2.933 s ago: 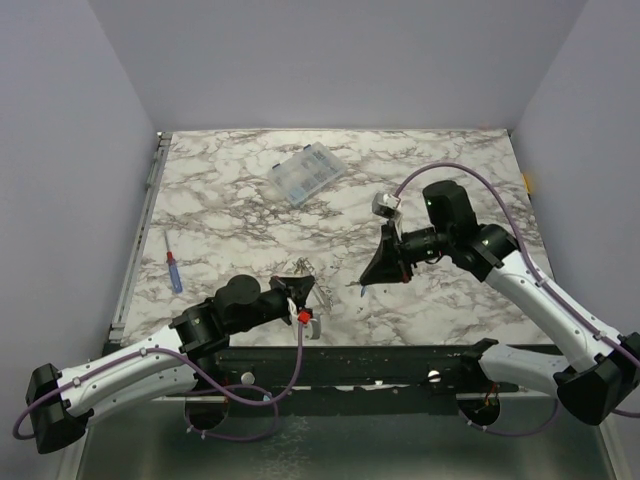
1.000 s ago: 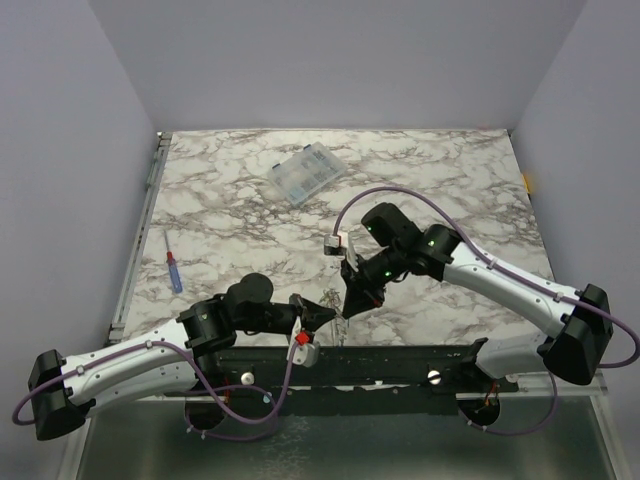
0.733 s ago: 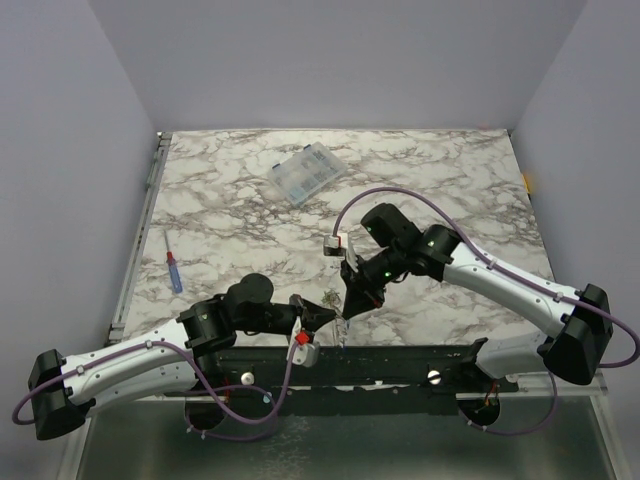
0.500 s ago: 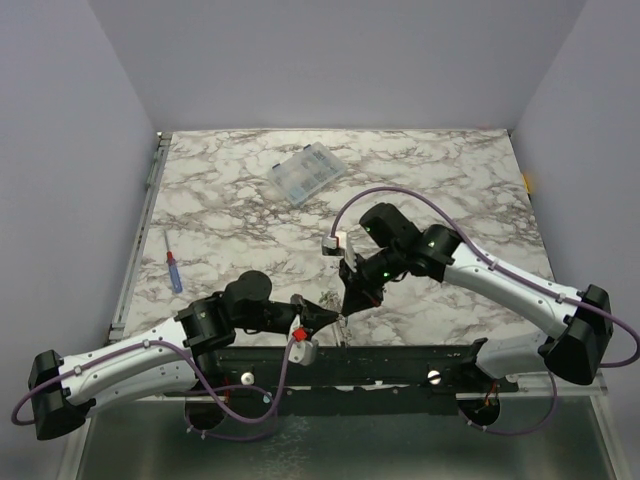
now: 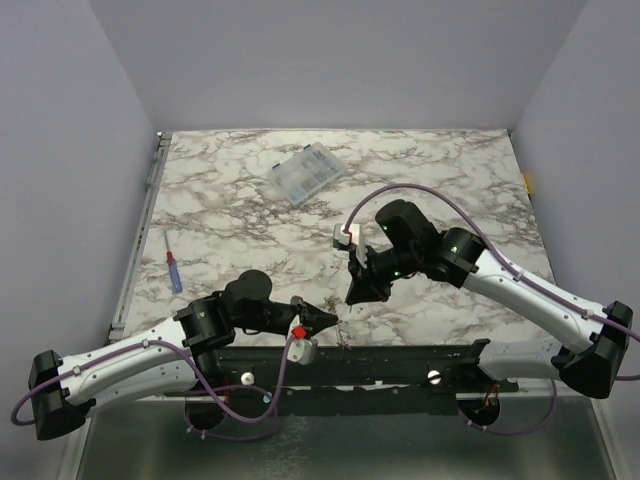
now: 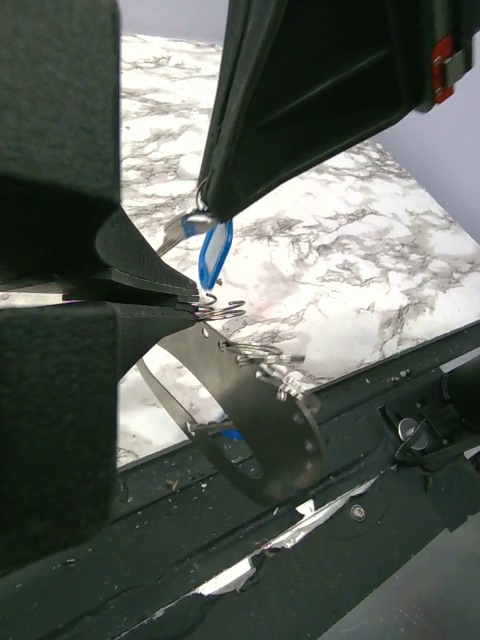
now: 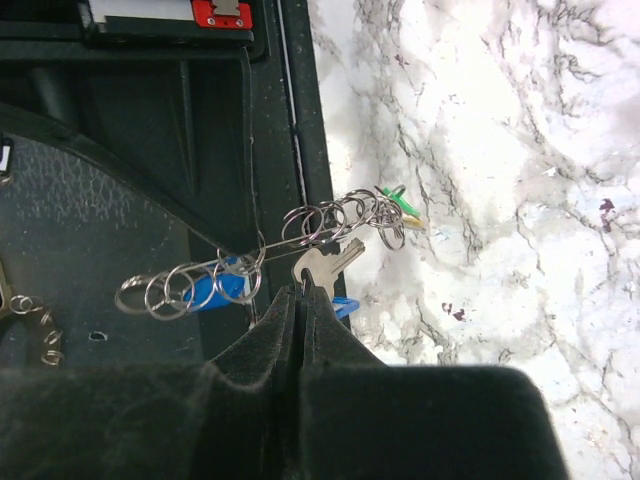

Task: Put the keys on the keyring

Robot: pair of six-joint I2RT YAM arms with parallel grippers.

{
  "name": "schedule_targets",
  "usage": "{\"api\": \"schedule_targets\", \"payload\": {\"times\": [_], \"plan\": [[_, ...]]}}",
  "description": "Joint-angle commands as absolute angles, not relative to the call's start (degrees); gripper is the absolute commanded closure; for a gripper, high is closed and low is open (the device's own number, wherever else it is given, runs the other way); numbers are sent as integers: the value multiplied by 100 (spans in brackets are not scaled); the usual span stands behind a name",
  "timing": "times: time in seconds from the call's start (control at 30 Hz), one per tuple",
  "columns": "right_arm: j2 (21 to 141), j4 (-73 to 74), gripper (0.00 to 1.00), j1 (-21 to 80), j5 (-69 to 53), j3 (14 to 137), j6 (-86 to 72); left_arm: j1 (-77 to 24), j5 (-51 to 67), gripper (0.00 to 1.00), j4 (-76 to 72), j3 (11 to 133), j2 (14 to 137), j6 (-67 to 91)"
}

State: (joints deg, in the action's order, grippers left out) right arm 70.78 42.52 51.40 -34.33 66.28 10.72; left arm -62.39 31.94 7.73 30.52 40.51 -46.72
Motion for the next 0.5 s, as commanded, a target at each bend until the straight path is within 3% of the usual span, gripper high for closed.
{"api": "schedule_targets", "payload": {"times": [0.0, 0.33, 0.47], "plan": [[6833, 4208, 99, 5176, -3187, 6761, 1161, -6267, 3220, 100, 886, 3211, 3956, -4743], [6830, 4233, 99, 5234, -3021, 6463, 1385, -6266, 3255, 100, 914, 3310, 3973, -4831], [6168, 3423, 99, 5460, -2745, 5731, 1738, -6265, 3377, 100, 917, 3359, 4029, -4746]]}}
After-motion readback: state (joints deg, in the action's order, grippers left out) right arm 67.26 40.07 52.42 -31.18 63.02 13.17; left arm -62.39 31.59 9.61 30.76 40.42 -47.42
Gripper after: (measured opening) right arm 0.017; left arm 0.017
